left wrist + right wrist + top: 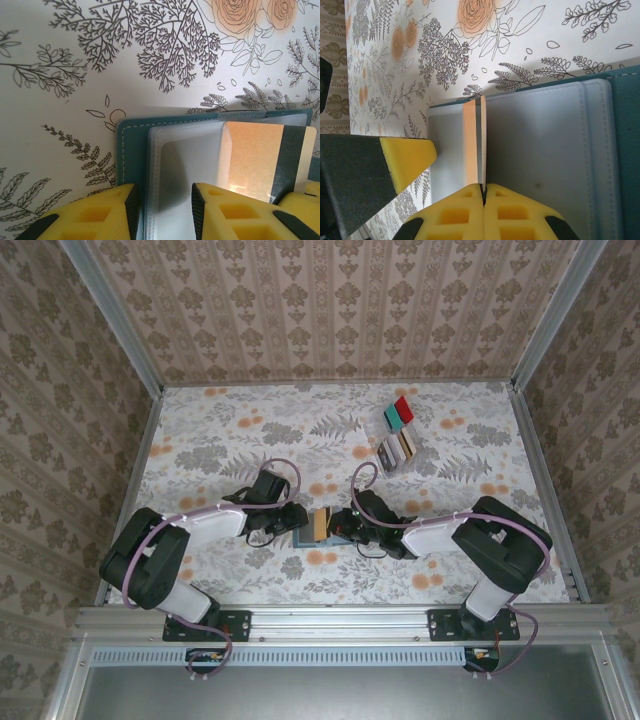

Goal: Put the credit cards into the card holder
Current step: Insert the credit card into the card slot.

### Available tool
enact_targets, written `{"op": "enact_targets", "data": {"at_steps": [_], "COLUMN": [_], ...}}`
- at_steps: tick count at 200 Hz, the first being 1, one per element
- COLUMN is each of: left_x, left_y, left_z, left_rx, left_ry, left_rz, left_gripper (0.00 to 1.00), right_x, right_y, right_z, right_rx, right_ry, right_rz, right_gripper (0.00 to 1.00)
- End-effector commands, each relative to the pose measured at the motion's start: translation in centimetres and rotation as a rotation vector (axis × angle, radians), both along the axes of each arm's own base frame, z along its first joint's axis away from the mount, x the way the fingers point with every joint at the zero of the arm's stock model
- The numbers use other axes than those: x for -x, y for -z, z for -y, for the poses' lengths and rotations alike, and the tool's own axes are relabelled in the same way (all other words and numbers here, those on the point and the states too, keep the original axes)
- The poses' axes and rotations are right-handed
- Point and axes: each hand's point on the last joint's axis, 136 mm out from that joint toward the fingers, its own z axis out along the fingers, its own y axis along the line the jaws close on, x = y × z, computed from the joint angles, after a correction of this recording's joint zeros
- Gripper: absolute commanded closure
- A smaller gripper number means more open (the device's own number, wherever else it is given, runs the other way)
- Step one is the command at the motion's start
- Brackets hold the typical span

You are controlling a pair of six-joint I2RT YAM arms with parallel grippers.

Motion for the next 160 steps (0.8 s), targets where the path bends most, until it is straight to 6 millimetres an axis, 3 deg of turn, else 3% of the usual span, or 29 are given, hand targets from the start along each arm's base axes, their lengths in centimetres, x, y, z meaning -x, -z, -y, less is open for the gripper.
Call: {"op": "enact_targets", "data": {"at_steps": [1, 40, 80, 160], "left_x": [0.9, 0.9, 1.0, 1.0], "left_y": [1.2, 1.2, 1.1, 1.0], "left_z": [-0.3, -0.3, 0.0, 0.2], "left_rx": [-0.027, -0.031, -0.026, -0.026], "left_ry": [0.001, -0.006, 0.003, 0.003], "left_rz": [-0.037, -0.035, -0.035, -0.031], "left_gripper": [0.65, 0.65, 0.66, 0.66], "right_x": [1.7, 2.1, 1.9, 1.3], "right_y": [2.2, 2.2, 2.7, 2.2], "right_z": [0.8, 1.7, -0.2, -2.0], "right_rx": [0.048, 0.073, 0.032, 0.028], "right_ry": [-0.027, -0.016, -0.056, -0.089], "right_rz": [-0.072, -0.076, -0.105, -0.105], "right_gripper": [1.0, 1.0, 1.0, 0.97]}}
